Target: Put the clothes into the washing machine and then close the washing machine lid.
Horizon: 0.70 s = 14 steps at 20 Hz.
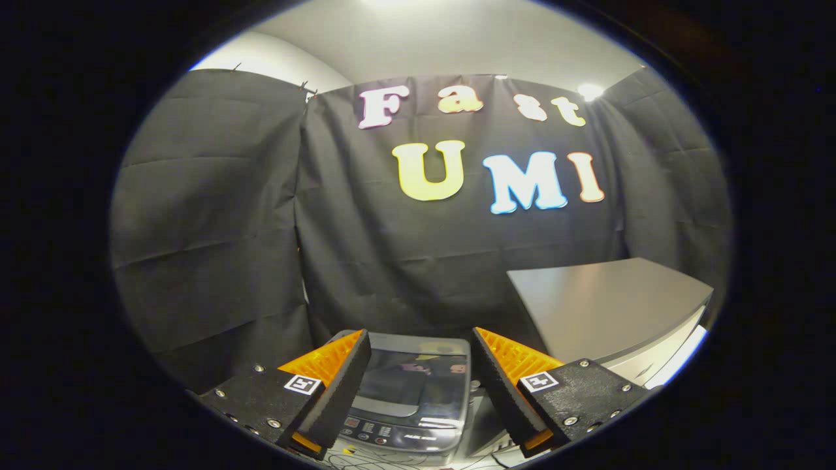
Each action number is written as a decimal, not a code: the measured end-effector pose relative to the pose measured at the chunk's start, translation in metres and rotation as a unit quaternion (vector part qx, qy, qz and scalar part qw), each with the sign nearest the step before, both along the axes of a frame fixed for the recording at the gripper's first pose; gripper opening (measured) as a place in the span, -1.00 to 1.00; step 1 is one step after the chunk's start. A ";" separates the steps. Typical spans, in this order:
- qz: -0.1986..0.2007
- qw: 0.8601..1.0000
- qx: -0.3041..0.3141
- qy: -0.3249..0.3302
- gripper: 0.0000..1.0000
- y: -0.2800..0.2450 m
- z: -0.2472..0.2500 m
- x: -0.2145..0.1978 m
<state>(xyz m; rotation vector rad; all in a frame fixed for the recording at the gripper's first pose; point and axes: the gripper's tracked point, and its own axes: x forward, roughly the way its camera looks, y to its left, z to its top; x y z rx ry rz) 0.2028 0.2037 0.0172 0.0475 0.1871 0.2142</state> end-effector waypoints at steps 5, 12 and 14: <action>-0.040 0.998 -0.008 -0.040 0.90 -0.075 0.029 -0.010; -0.078 0.995 -0.017 -0.055 0.90 -0.171 0.038 -0.039; -0.082 0.995 -0.015 -0.052 0.90 -0.189 0.034 -0.047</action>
